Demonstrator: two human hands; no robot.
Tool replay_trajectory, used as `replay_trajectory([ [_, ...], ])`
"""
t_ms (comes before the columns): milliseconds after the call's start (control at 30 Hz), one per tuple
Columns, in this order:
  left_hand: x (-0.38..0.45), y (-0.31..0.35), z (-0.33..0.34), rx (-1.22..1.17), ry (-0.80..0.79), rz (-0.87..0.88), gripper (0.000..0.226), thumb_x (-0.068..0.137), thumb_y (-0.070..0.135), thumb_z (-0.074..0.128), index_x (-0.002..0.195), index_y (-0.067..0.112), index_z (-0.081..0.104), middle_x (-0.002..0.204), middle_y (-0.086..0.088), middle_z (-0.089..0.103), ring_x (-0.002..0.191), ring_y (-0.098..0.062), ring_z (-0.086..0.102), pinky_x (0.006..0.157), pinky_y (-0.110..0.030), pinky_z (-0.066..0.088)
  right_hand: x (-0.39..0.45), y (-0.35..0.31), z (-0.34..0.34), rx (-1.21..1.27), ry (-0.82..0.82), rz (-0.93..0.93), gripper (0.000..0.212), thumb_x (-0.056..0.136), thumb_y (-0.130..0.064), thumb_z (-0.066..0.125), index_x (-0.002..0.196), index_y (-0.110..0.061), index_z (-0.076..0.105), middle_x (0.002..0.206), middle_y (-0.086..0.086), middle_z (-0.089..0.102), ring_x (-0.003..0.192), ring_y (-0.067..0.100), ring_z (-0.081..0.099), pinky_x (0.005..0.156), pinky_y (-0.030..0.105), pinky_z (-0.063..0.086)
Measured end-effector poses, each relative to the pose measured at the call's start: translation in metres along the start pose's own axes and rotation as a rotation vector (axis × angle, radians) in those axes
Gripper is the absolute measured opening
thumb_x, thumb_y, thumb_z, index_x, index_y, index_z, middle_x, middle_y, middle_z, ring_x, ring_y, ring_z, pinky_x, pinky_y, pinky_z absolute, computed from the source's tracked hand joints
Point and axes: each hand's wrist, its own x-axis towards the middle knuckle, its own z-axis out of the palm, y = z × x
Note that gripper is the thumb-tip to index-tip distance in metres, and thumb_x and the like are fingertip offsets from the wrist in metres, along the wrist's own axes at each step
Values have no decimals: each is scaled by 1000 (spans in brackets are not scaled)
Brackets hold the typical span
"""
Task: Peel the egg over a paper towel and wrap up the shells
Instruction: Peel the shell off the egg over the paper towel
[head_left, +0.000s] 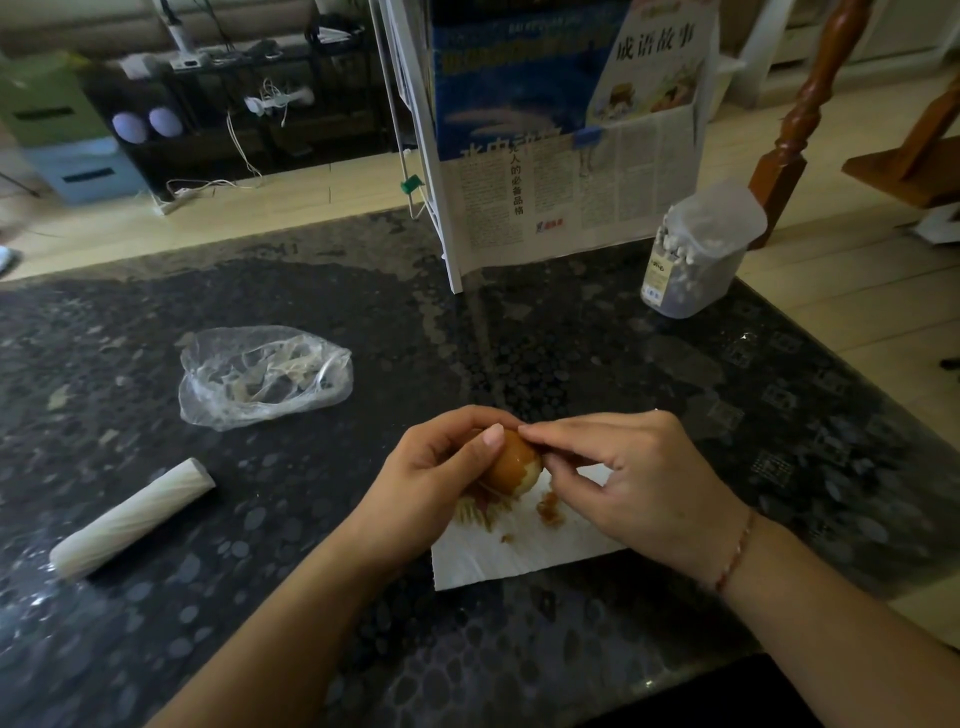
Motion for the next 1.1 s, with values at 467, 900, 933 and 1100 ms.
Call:
replay_trajectory([
  [467,-5,-9,-7,-399,4,-48,32,89,10,47,114,10,67,116,-14,66,103,-29,62,86,-39,55,0,8,0,58,11,193,23,77,5,71,88,-14,78,85,-7,74,76,0,69,72,15,55],
  [900,-1,-10,-8,-455,-11,-38,33,88,6,44,111,12,67,127,-15,61,112,-33,59,92,-43,52,0,2,3,-71,-18,237,34,83,-60,55,91,-32,71,79,-19,69,77,3,64,65,22,50],
  [933,-1,-10,-7,-458,-13,-41,34,88,6,44,112,11,67,127,-16,61,113,-34,58,94,-46,50,0,2,4,-42,-16,239,34,83,-60,56,93,-32,72,81,-19,69,78,2,64,66,18,47],
  [1100,-1,-9,-4,-429,-21,-47,35,87,5,43,110,13,68,125,-14,63,112,-32,59,93,-45,50,0,0,8,12,-33,230,33,89,-54,53,97,-29,74,83,-17,72,76,1,65,63,19,51],
])
